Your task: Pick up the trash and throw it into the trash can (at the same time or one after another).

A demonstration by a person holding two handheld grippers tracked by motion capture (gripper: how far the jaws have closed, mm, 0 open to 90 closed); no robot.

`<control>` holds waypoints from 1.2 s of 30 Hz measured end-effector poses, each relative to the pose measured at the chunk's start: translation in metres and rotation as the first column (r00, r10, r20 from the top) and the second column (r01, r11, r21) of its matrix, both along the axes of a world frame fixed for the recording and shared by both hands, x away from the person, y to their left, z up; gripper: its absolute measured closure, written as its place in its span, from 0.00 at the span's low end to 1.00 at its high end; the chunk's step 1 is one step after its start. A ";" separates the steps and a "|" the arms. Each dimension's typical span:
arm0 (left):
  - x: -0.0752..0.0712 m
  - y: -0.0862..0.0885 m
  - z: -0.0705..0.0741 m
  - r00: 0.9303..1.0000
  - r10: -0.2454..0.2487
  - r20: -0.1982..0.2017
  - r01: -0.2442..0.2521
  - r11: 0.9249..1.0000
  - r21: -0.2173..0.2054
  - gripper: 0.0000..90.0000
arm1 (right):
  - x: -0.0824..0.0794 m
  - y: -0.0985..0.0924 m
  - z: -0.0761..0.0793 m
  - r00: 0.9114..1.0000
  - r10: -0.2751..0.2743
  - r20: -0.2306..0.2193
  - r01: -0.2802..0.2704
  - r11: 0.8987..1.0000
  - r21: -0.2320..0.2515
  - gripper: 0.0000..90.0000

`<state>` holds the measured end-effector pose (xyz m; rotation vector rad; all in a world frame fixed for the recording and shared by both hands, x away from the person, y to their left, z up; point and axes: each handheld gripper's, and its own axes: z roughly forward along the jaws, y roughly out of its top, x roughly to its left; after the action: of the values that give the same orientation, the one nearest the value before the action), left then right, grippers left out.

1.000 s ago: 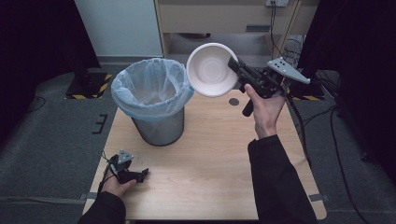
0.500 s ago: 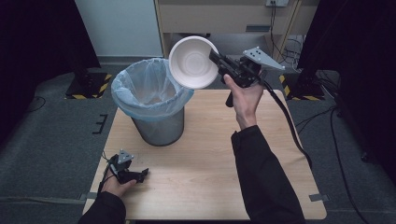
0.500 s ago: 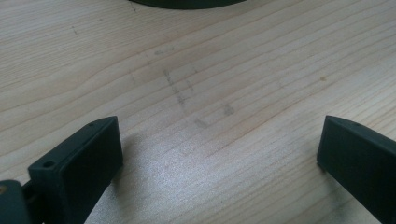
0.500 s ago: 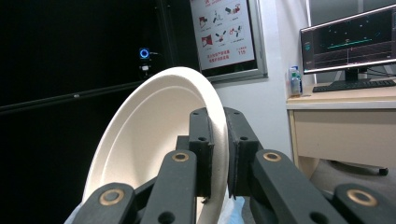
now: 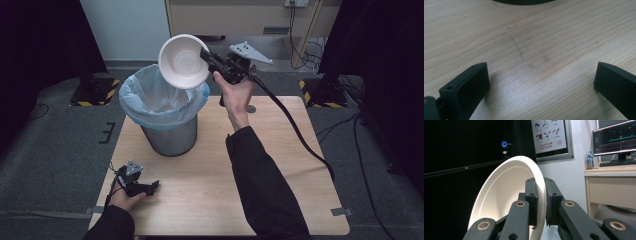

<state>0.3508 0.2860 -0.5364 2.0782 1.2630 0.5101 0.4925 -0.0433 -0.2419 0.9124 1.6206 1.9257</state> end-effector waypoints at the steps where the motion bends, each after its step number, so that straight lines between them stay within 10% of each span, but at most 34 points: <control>1: 0.000 0.000 0.000 1.000 0.000 0.000 0.000 1.000 0.000 0.00 | 0.002 0.005 -0.001 1.000 -0.001 -0.001 0.001 1.000 -0.007 0.92; 10: 0.000 0.000 0.000 1.000 0.000 0.000 0.000 1.000 0.000 0.00 | 0.019 0.043 -0.025 0.999 0.006 -0.038 -0.008 0.999 -0.046 0.91; 14: 0.000 0.000 0.000 1.000 0.000 0.000 0.000 1.000 0.001 0.00 | 0.026 0.048 -0.034 0.997 0.035 -0.074 -0.040 0.997 -0.062 0.75; 27: 0.000 0.000 0.000 1.000 0.001 0.000 -0.001 1.000 -0.001 0.00 | 0.001 -0.017 -0.030 0.997 -0.017 -0.072 0.012 0.998 -0.065 0.46; 36: 0.000 0.000 0.000 1.000 -0.001 -0.001 0.001 1.000 0.001 0.00 | -0.030 -0.063 -0.054 0.994 -0.027 -0.103 0.014 0.993 -0.121 0.30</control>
<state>0.3507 0.2861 -0.5364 2.0803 1.2624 0.5097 0.4624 -0.1060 -0.2955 0.9917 1.7590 1.7716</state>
